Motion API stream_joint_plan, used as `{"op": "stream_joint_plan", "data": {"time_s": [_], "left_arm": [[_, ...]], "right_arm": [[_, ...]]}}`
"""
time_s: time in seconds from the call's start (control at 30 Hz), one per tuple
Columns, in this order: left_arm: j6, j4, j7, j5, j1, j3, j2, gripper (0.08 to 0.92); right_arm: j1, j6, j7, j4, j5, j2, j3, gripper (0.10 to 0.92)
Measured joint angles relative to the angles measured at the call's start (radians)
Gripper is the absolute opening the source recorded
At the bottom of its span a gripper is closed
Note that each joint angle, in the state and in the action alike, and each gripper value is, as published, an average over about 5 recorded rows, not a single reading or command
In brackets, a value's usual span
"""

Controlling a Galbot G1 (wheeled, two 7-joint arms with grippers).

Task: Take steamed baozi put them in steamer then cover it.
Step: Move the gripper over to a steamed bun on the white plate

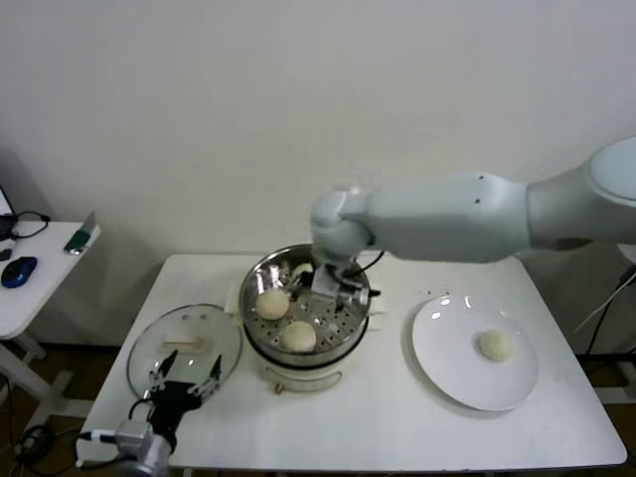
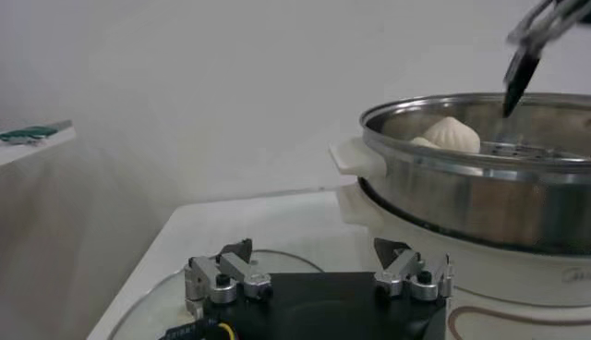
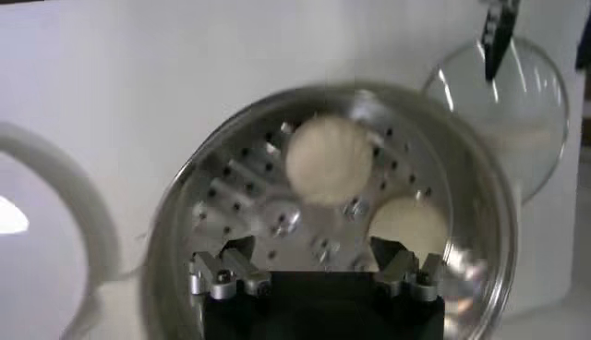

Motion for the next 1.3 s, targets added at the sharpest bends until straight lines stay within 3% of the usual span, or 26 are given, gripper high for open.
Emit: {"op": "stream_joint_plan", "data": {"time_s": [0.33, 0.7, 1.3], "left_arm": [[0.011, -0.005, 0.007, 0.001, -0.015, 0.004, 0.006, 0.823], [0.014, -0.002, 0.009, 0.007, -0.009, 0.003, 0.002, 0.823], [0.012, 0.005, 0.009, 0.028, 0.004, 0.009, -0.008, 0.823]], "right_arm": [[0.115, -0.089, -0.061, -0.073, 0.187, -0.266, -0.139, 0.823], [-0.073, -0.212, -0.064, -0.151, 0.163, -0.554, -0.071, 0.823], [-0.52, -0.288, -0.05, -0.287, 0.042, -0.663, 0.265, 0.823]]}}
